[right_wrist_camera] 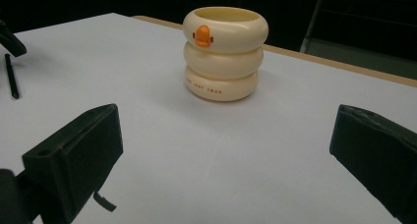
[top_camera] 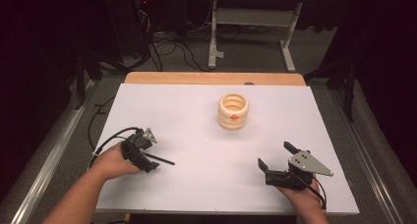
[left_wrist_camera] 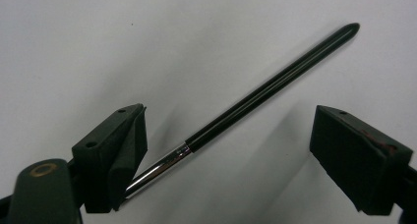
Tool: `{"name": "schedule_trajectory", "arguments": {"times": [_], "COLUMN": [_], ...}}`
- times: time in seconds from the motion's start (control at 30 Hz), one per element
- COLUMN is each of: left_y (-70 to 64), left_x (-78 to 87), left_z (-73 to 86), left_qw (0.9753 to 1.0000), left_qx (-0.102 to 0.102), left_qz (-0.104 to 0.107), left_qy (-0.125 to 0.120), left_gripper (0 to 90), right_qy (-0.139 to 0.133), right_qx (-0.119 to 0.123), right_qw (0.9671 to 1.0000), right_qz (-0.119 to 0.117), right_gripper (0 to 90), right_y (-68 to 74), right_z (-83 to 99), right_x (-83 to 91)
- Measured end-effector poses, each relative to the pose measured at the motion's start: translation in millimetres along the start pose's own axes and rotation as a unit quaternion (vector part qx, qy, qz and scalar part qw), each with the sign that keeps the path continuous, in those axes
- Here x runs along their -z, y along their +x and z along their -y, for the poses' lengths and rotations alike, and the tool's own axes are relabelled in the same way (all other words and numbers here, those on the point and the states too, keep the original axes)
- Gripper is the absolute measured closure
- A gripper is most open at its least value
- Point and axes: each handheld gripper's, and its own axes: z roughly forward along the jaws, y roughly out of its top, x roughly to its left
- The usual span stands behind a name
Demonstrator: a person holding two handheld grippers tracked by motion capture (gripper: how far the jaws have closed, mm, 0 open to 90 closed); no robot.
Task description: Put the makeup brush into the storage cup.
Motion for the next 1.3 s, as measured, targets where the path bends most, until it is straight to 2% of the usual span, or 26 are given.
{"name": "schedule_trajectory", "arguments": {"times": [0.13,0.6,0.73,0.87,1.1,1.3], "left_y": [2.1,9.0,13.5,14.7,14.7,15.4], "left_x": [-1.0,1.1,2.1,2.2,3.0,4.5], "left_z": [-0.2,3.0,4.7,4.9,5.2,5.9], "left_qw": [0.9999,0.9999,0.9997,0.9995,0.9995,0.9994], "left_qx": [-0.003,0.005,0.016,0.016,0.015,0.018], "left_qz": [-0.007,-0.006,0.005,0.020,0.025,0.026], "left_qy": [0.013,0.012,0.016,0.017,0.015,0.014], "left_gripper": [16.4,28.6,34.5,40.7,47.5,60.5], "right_qy": [0.001,0.000,-0.001,-0.001,-0.001,-0.002], "right_qx": [0.000,0.003,0.007,0.006,0.005,0.006], "right_qw": [1.0000,1.0000,1.0000,1.0000,1.0000,1.0000], "right_qz": [-0.001,-0.005,-0.005,-0.006,-0.004,-0.005], "right_gripper": [1.1,1.1,1.1,1.1,1.1,1.1], "right_y": [0.3,1.2,2.3,2.4,3.1,3.0], "right_z": [0.2,-0.1,-0.2,-0.2,-0.3,-0.3], "right_x": [-0.4,-0.5,-1.2,-1.2,-1.1,-1.1]}}
